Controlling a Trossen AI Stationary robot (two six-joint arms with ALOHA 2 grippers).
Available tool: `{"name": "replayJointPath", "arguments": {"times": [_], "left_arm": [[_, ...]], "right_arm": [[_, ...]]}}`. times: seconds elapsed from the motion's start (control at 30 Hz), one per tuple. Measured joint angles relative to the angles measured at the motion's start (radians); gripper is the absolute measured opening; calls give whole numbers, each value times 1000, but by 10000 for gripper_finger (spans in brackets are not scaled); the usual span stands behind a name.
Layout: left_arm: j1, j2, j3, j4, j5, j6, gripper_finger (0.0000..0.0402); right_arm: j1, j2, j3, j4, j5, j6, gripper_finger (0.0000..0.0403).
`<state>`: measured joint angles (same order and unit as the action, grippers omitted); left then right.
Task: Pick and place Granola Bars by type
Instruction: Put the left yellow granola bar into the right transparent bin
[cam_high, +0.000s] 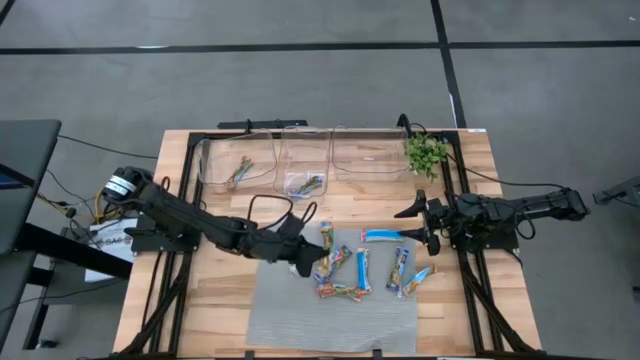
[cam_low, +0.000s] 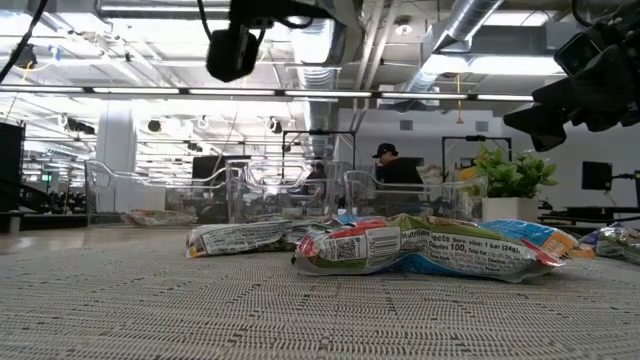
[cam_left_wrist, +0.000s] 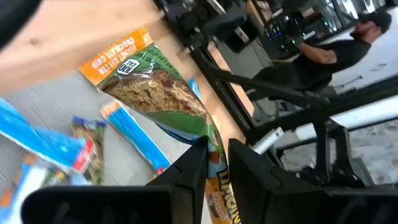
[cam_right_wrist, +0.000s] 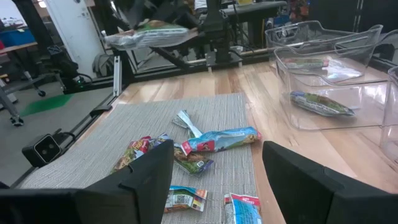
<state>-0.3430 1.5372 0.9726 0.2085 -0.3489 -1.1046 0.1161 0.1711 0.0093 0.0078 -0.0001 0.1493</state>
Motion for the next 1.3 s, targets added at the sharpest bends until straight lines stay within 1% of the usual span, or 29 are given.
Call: {"name": "replayJointPath", "arguments": {"times": [0.07,0.2,0.27,0.4,0.53,0.77,0.93,1.13,1.3], "left_arm": [[30,0,0,0,12,16,59],[95,0,0,0,84,58,57],[123,0,0,0,112,86,46],[168,0,0,0,146,131,11],[226,0,0,9,185,179,12],[378,0,0,140,289,301,5],[503,0,0,211,364,361,2],[627,2,0,358,423,405,2],[694,2,1,362,492,405,1]], "right_arm": [[0,0,0,0,0,0,240],[0,0,0,0,0,0,240],[0,0,0,0,0,0,240],[0,0,0,0,0,0,240],[0,0,0,0,0,0,240],[0,0,0,0,0,0,240],[0,0,0,0,0,0,240],[0,0,0,0,0,0,240],[0,0,0,0,0,0,240]]}}
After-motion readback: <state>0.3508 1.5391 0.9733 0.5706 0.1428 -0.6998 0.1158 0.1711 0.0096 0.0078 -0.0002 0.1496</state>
